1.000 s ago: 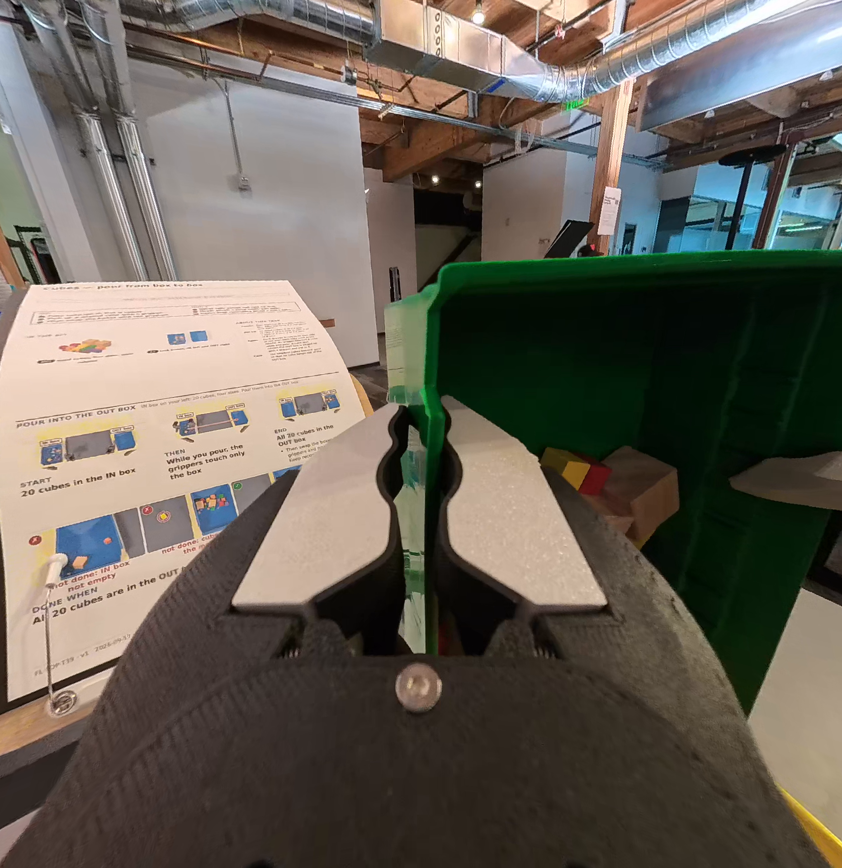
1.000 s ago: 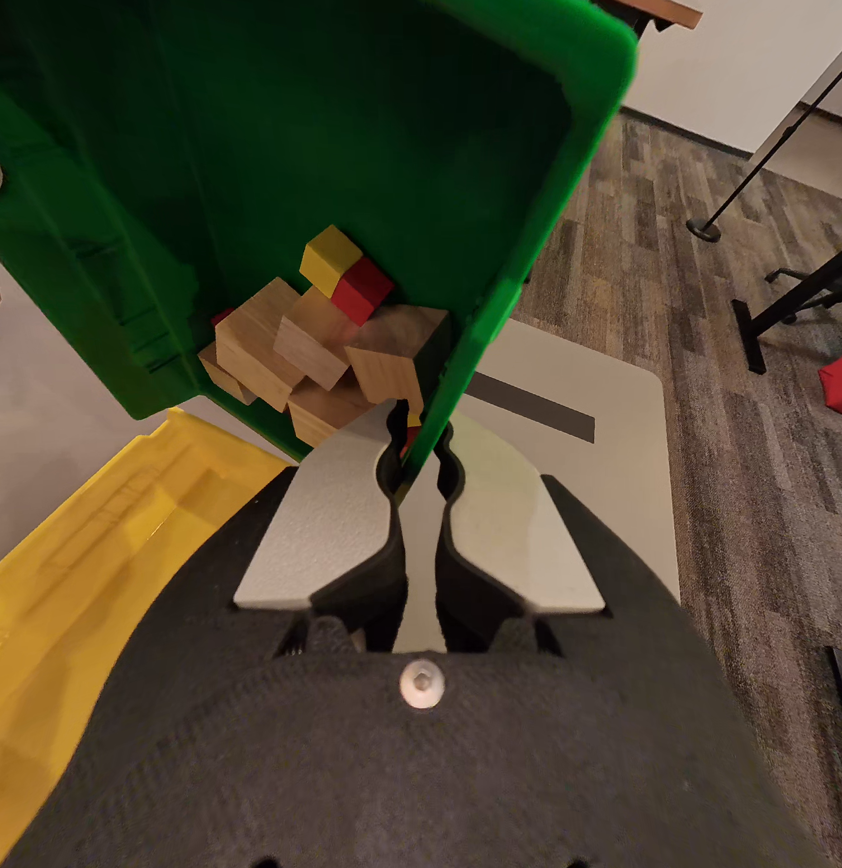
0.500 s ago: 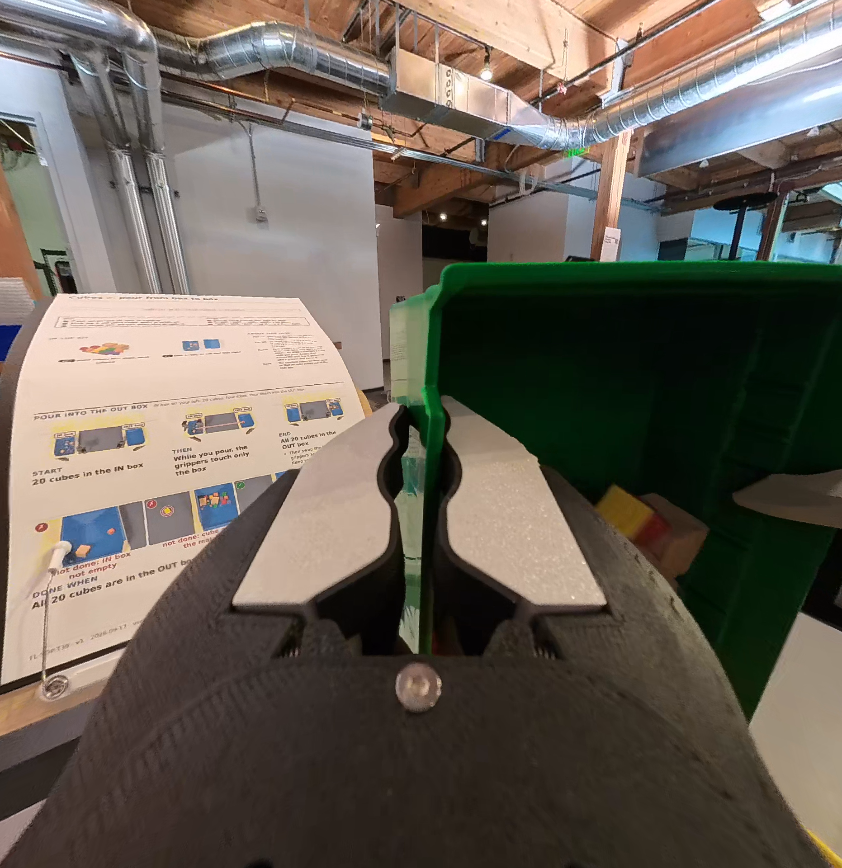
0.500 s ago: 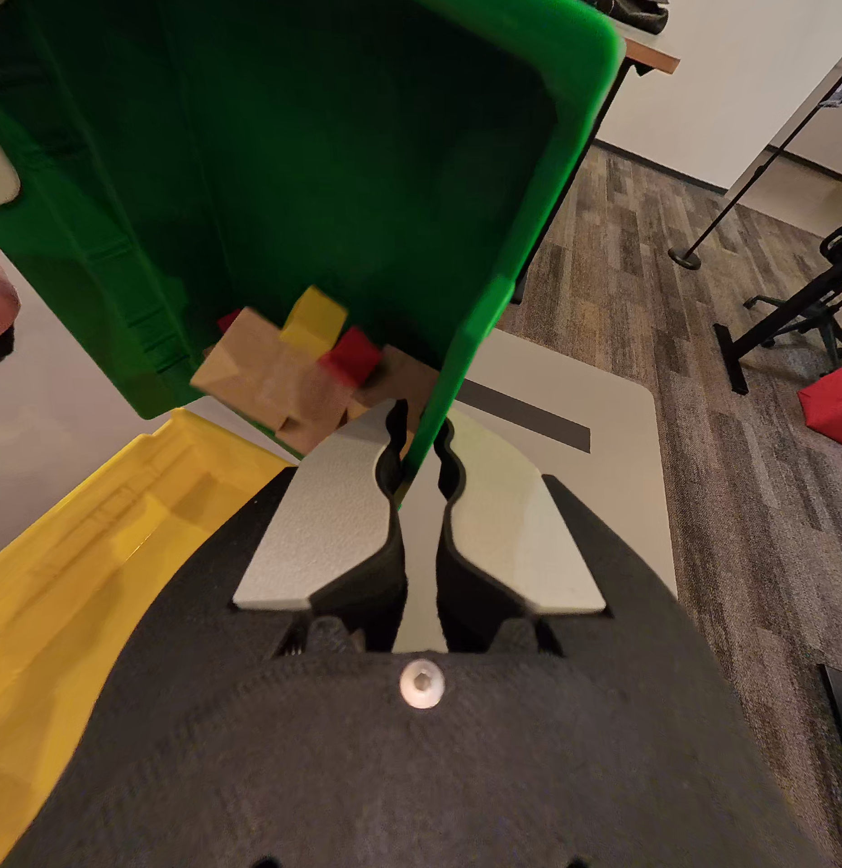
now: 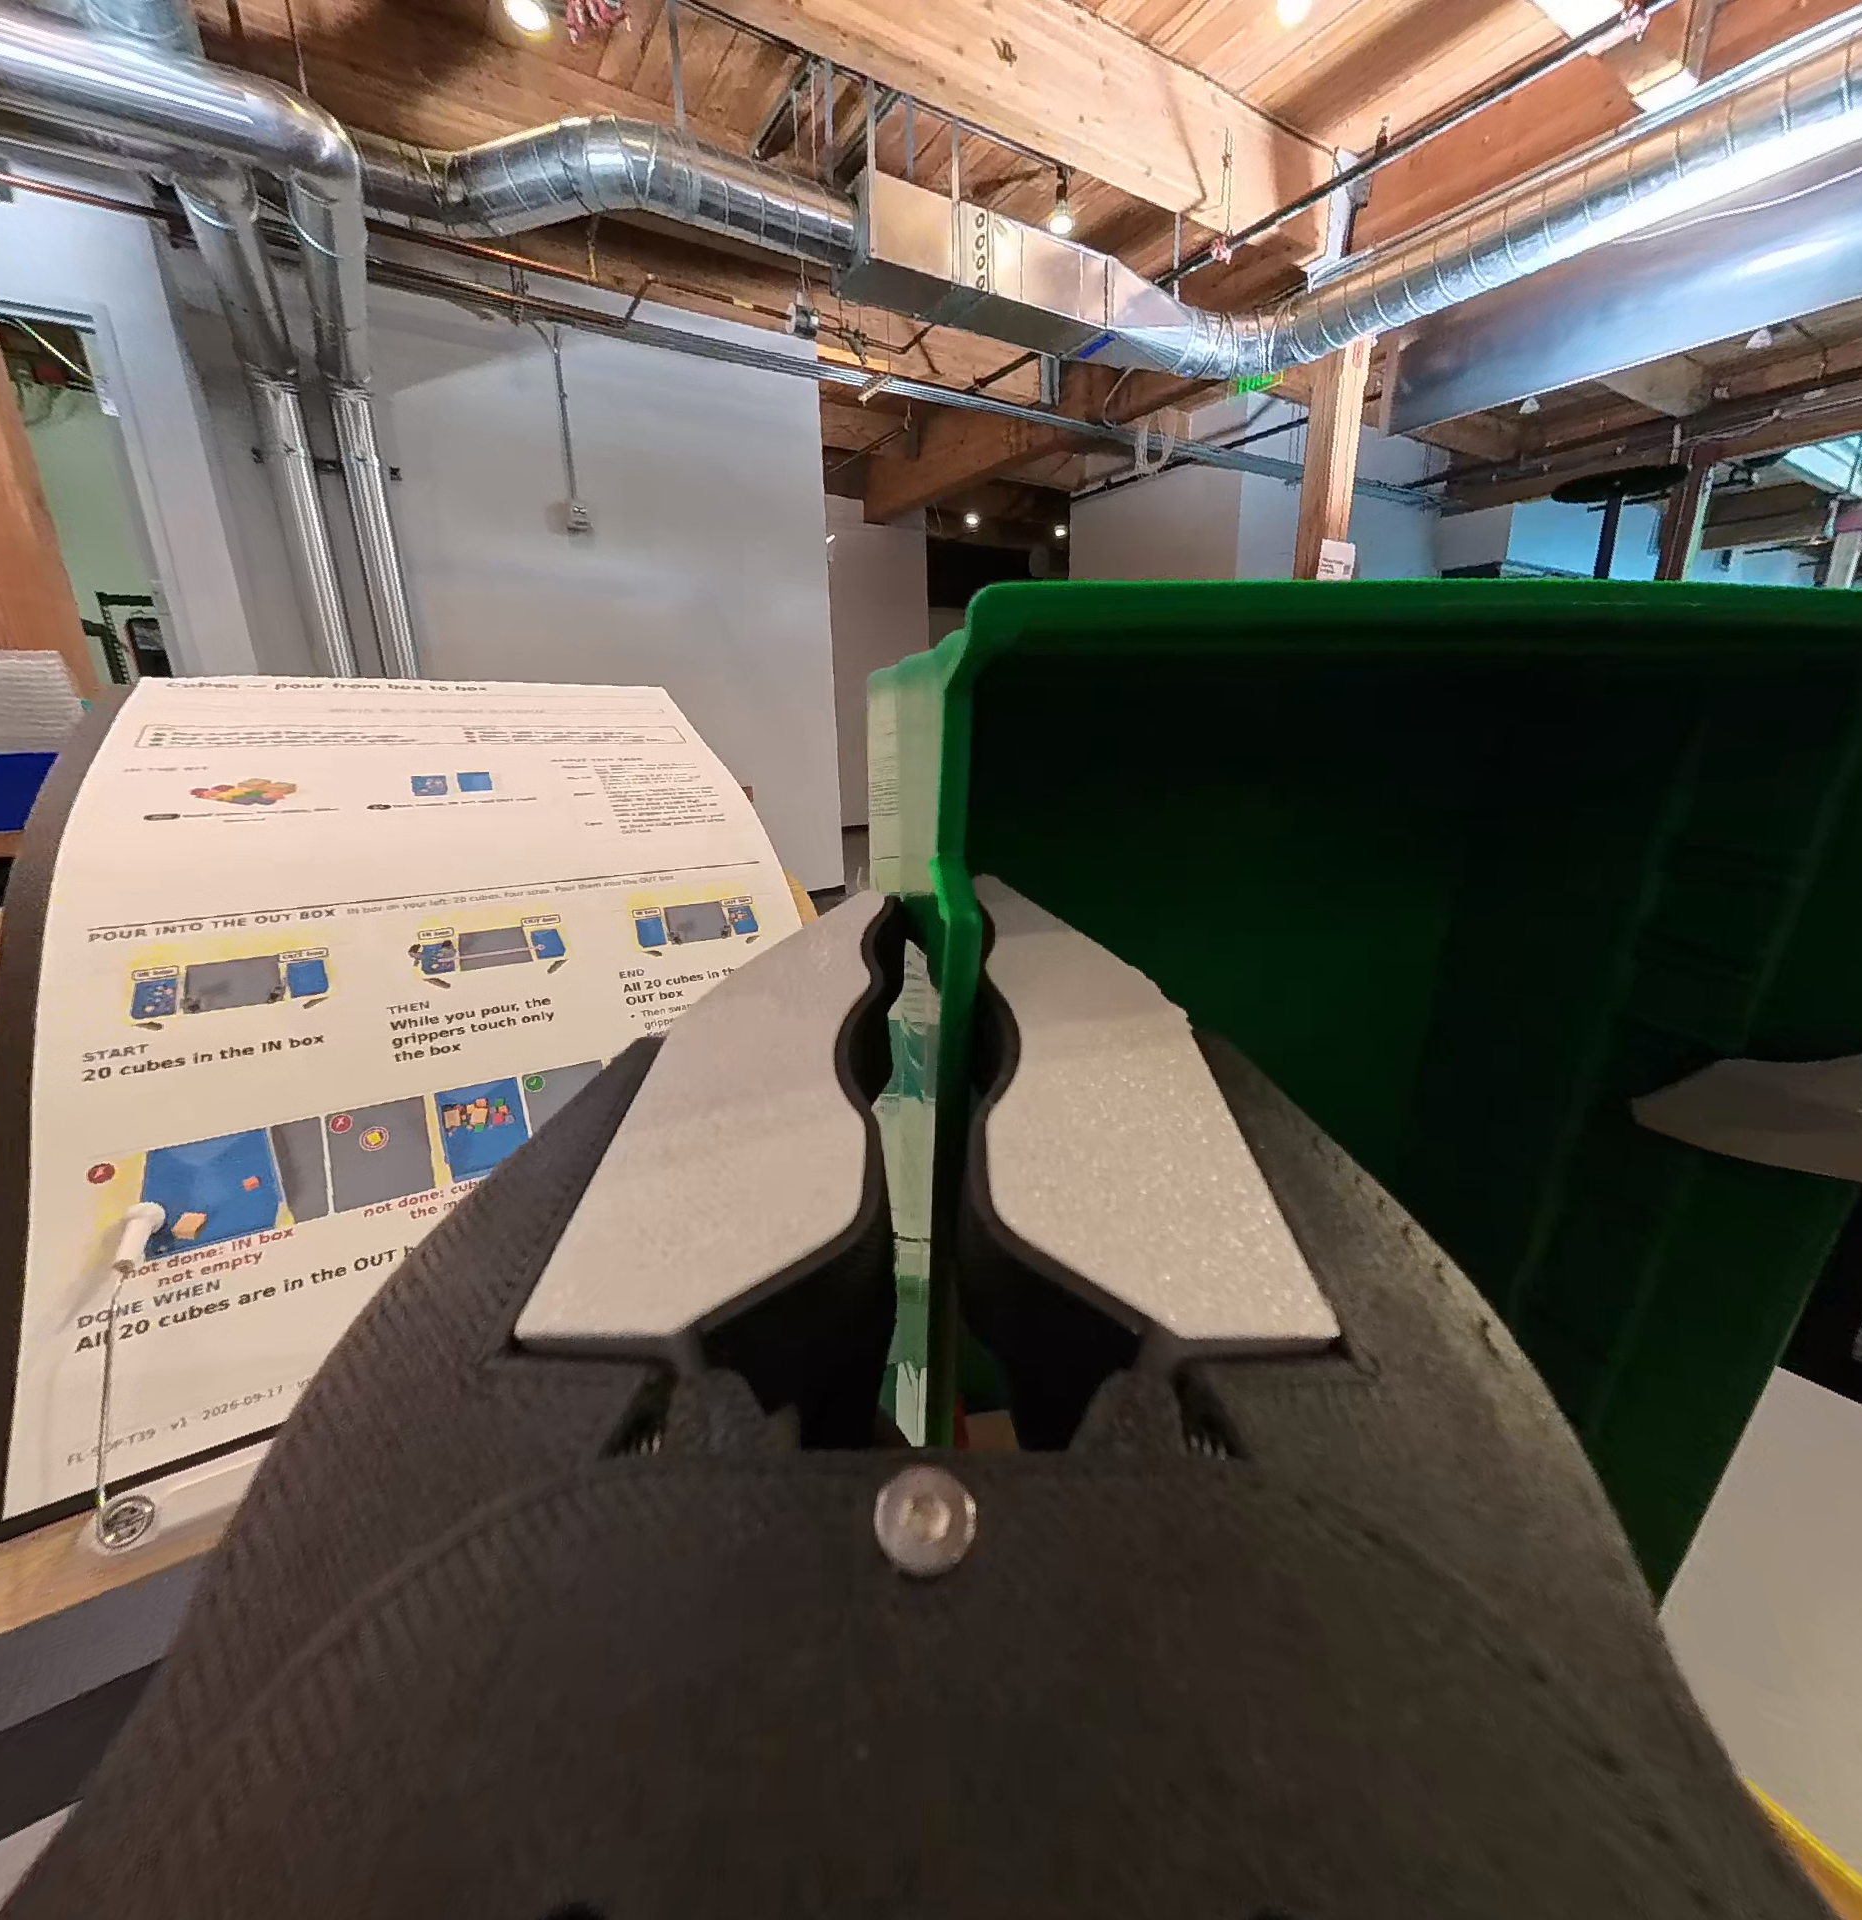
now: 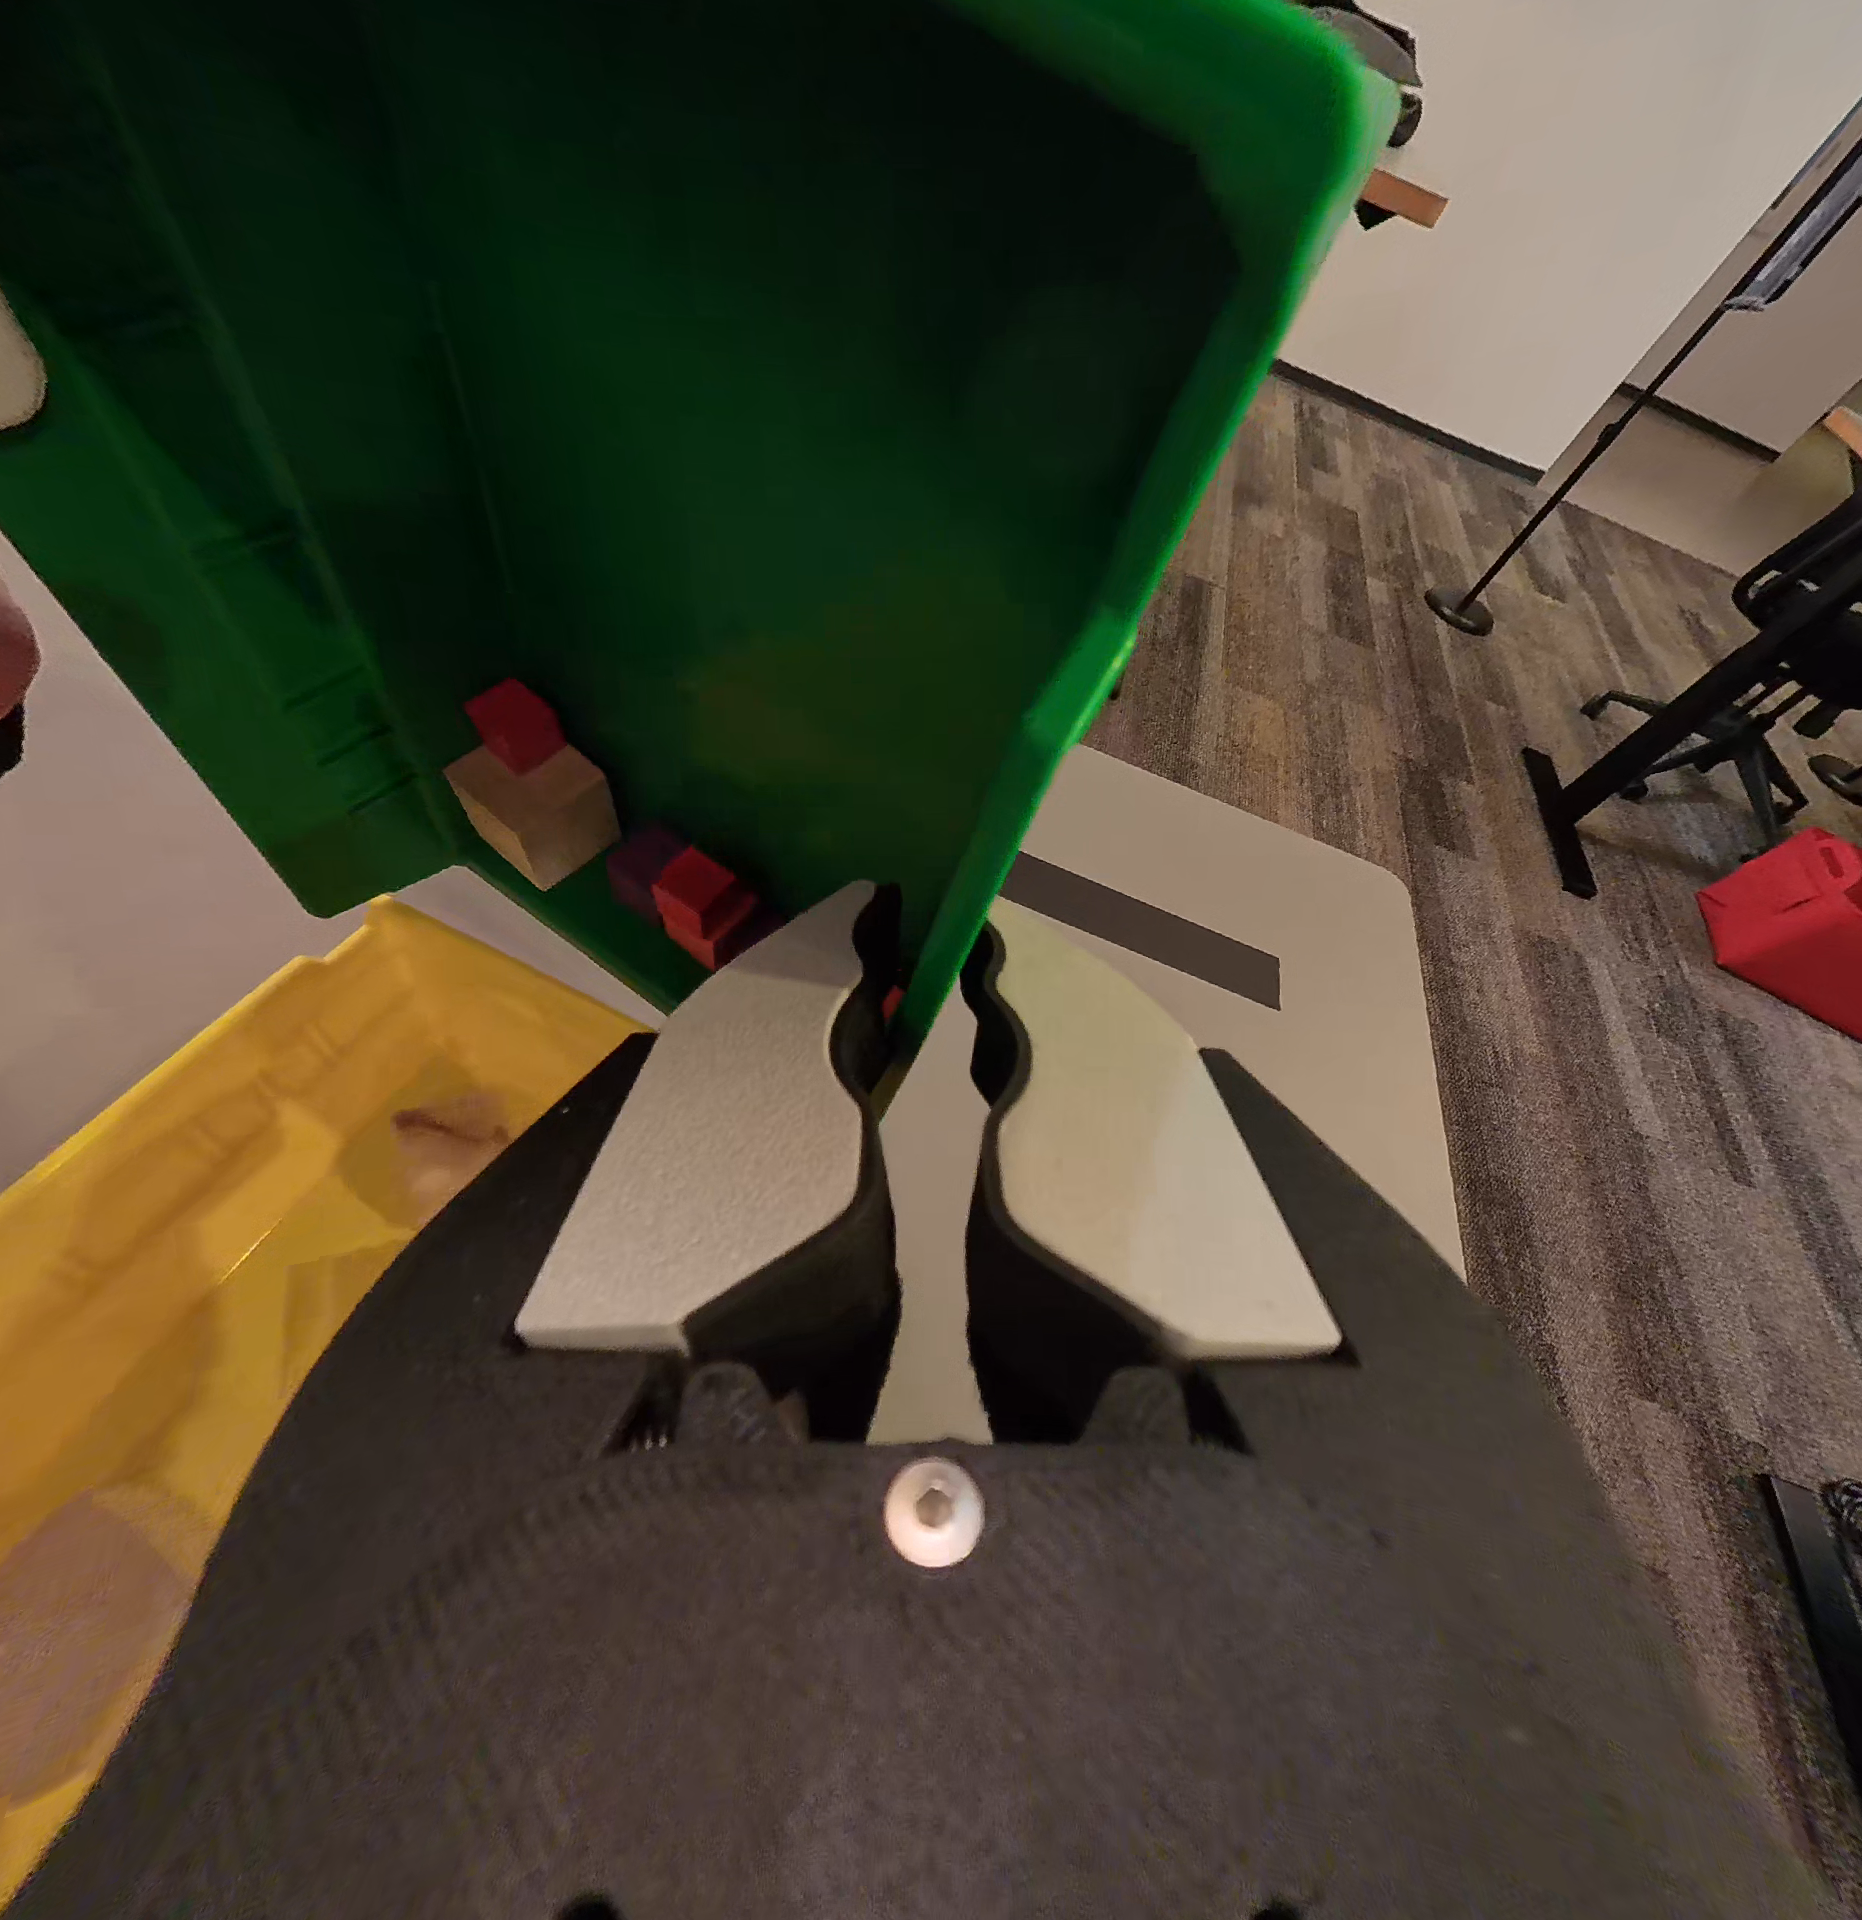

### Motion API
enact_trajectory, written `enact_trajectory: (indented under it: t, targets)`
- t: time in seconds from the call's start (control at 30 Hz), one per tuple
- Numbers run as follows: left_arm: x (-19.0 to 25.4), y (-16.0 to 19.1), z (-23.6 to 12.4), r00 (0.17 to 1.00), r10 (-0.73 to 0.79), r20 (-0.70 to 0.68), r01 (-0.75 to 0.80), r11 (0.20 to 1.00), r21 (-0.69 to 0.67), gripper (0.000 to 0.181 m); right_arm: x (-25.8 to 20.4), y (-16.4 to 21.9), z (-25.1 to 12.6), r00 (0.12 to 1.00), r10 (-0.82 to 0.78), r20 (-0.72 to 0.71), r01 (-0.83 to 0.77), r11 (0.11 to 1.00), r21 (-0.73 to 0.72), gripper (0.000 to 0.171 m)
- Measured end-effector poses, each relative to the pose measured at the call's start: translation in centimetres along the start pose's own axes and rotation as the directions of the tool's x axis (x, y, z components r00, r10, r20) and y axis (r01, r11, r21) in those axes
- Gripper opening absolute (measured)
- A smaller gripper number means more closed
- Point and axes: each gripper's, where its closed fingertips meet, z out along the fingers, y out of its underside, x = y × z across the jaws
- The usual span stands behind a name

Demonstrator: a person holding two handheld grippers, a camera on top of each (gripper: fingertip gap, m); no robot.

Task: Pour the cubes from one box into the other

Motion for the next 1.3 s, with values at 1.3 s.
enact_trajectory:
  t: [1.3]
  targets:
    - [2.0, -3.4, -2.7, 0.998, 0.052, -0.032, -0.048, 0.992, 0.12, 0.01, -0.4, -1.0, -3.3, 0.998, -0.065, 0.025, 0.061, 0.985, 0.159, 0.008]
